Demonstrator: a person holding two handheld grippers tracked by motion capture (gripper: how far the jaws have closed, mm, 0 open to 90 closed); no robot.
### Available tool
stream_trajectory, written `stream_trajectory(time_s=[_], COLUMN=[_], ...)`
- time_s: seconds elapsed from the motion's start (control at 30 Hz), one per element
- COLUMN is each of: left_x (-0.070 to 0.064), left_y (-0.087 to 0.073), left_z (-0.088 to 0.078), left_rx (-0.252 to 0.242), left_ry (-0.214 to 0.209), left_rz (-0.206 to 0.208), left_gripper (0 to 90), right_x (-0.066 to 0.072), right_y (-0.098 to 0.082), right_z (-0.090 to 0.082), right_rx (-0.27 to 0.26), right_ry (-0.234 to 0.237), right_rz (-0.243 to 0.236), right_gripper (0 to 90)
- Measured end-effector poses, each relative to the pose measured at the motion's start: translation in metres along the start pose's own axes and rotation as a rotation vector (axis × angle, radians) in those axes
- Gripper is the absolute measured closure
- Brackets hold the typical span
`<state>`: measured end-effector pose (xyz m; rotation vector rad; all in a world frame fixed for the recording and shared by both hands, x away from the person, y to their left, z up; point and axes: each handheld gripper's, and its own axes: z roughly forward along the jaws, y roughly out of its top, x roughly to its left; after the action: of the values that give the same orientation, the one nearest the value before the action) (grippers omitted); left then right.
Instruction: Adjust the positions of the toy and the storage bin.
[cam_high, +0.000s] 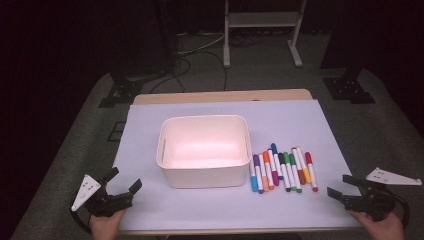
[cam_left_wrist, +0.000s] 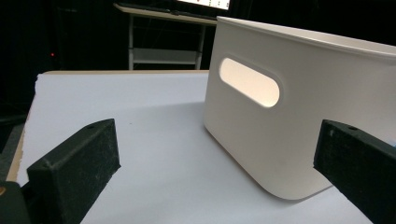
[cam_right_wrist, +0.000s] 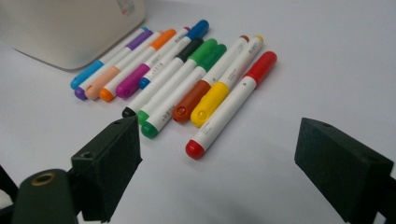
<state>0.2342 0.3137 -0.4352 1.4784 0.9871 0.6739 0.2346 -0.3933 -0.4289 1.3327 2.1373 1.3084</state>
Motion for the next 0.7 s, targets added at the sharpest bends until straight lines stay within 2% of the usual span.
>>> stream_trajectory(time_s=[0.13, 0.4, 0.6, 0.7], left_x=[-0.001, 0.0, 0.001, 0.0], left_y=[0.0, -0.001, -0.001, 0.0], left_z=[0.001, -0.001, -0.003, -0.003], left_rx=[0.008, 0.008, 0.006, 0.003], left_ry=[-0.003, 0.001, 0.005, 0.003], left_rz=[0.013, 0.011, 0.008, 0.013], left_gripper=[0.0, 0.0, 0.0, 0.0], right_x=[-0.001, 0.0, -0.003, -0.007], right_y=[0.007, 0.033, 0.047, 0.051], right_z=[0.009, 0.031, 0.047, 0.054], right_rx=[0.052, 0.114, 0.132, 0.148], right_ry=[-0.003, 0.002, -0.002, -0.011], right_rz=[0.004, -0.012, -0.016, 0.003], right_gripper=[13.2, 13.2, 14.2, 14.8])
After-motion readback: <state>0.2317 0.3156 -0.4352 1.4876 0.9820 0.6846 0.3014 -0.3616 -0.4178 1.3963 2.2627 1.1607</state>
